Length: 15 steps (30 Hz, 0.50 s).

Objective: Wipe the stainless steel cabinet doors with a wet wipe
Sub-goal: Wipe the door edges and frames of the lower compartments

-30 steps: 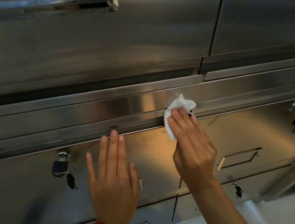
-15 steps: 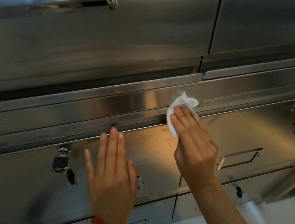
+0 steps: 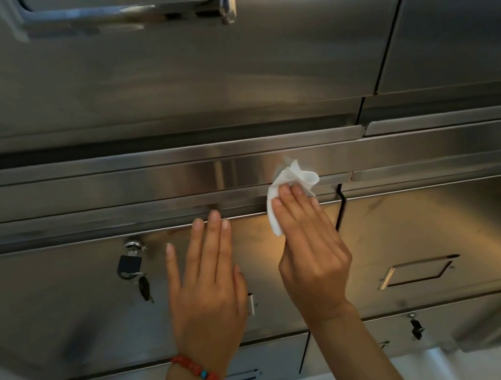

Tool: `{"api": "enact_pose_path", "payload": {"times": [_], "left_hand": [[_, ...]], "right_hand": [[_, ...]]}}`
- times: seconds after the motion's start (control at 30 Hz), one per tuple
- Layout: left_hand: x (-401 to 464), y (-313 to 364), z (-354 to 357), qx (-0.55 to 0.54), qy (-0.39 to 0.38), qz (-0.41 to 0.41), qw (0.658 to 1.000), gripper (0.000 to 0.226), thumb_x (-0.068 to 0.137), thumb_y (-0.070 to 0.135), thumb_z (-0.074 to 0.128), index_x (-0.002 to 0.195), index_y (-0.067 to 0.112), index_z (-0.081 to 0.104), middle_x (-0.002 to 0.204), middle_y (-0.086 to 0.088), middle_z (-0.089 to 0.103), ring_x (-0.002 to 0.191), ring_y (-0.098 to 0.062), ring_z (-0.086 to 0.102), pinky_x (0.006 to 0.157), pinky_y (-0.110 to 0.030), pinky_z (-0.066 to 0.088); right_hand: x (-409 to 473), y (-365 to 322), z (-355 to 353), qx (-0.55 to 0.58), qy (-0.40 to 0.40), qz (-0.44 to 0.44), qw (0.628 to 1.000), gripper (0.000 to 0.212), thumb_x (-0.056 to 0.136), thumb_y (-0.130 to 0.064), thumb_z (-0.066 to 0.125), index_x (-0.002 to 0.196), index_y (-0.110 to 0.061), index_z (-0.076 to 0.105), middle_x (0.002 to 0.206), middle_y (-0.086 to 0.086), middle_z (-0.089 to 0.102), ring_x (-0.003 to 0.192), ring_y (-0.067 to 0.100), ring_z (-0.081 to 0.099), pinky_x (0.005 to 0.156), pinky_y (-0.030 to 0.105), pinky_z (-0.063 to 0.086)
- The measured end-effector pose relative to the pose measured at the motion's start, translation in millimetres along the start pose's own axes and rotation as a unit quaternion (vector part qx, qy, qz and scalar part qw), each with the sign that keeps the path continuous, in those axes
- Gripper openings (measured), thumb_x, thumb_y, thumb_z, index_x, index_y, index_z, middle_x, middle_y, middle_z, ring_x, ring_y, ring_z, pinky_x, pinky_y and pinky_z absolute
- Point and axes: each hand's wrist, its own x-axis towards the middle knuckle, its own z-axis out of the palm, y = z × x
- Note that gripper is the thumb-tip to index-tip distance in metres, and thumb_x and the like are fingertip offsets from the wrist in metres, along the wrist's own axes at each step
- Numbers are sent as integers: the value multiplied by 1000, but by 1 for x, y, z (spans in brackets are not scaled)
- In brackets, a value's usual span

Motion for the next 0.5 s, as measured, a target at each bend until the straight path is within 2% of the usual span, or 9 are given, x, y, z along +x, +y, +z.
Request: {"api": "enact_pose_path", "payload": {"times": [0.2,0.3,0.5], "left_hand": [[1,-2,-4,-5,-6,5,1000,47,89,18,41,133,2,45,141,-13,42,131,-30,38,106,-56,29],[1,-2,-5,-11,-10,3,1000,48,90,19,38,134,2,45,142,-12,42,132,-29,38,105,-57,31],[0,-3,-4,-21,-12,2,1000,48,90,19,37,134,2,45,142,-12,42,132,-29,38,105,-57,30]], "right_hand": [[0,2,-3,-41,16,46,998,26,89,13,49,109,7,66,118,19,63,116,29,57,94,43,50],[1,-13,3,-19,6,24,1000,29,92,10,42,108,6,66,118,18,63,116,28,57,97,41,48],[3,-9,0,-26,-17,3,1000,36,87,14,42,110,3,67,120,15,62,118,24,57,97,41,48]]}}
